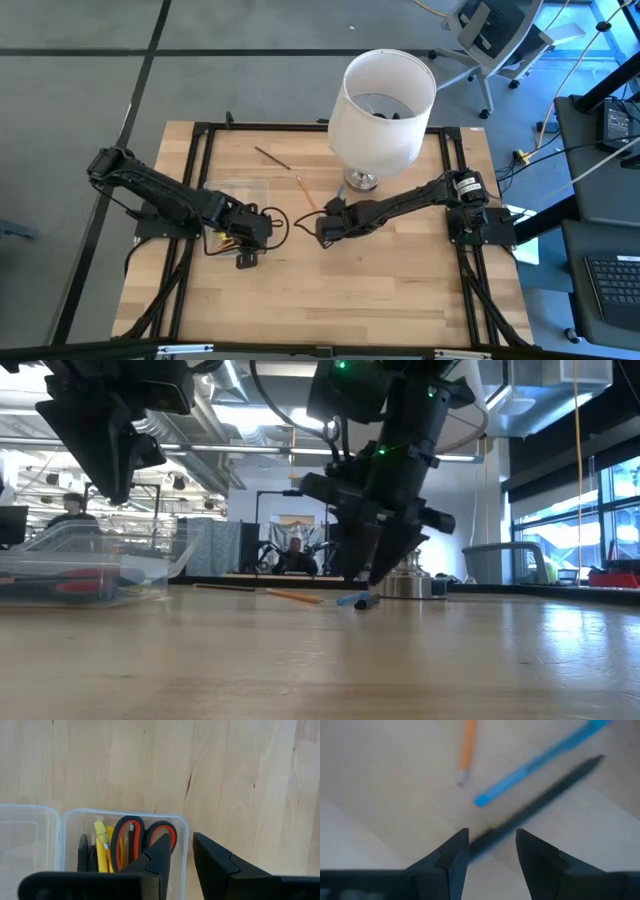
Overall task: Pick & place school supplies into a supply box
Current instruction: Put the black pen into the transparent supply box
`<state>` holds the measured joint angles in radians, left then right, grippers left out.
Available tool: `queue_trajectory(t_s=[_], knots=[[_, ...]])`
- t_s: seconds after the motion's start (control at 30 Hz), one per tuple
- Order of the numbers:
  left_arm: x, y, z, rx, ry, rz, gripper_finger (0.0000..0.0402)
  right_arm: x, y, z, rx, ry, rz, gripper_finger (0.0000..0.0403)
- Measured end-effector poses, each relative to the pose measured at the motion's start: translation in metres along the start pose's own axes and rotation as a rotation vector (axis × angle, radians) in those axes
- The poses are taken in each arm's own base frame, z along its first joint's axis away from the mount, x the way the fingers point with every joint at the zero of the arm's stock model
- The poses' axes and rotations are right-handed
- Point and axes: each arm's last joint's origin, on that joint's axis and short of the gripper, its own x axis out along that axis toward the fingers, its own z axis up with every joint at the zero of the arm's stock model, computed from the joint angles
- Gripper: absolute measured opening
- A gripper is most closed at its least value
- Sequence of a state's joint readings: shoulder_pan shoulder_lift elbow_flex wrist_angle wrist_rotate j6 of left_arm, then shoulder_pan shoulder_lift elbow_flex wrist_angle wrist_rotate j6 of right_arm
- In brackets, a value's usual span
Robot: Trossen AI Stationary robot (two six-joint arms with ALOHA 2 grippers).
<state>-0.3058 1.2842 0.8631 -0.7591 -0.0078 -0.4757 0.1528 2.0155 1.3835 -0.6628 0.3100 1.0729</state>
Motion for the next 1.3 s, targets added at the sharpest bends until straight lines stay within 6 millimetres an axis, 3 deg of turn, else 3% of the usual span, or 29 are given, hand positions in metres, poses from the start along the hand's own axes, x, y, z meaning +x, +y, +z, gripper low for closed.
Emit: queue_trajectory(t_s=[0.67, 1.03, 1.3], knots=[[0.0, 0.0, 0.0, 0.0, 0.009, -0.017, 0.0075, 0.002, 0.0, -0.001, 0.024, -0.007, -0.012, 0.0167], [0.0, -0.001, 0.0, 0.0, 0.009, -0.017, 0.0075, 0.03, 0.003, -0.01, 0.027, 0.008, -0.055, 0.0167], [0.0, 0.0, 0.0, 0.0, 0.01, -0.017, 0.0075, 0.036, 0.001, -0.014, -0.053, 0.091, -0.059, 0.0167]])
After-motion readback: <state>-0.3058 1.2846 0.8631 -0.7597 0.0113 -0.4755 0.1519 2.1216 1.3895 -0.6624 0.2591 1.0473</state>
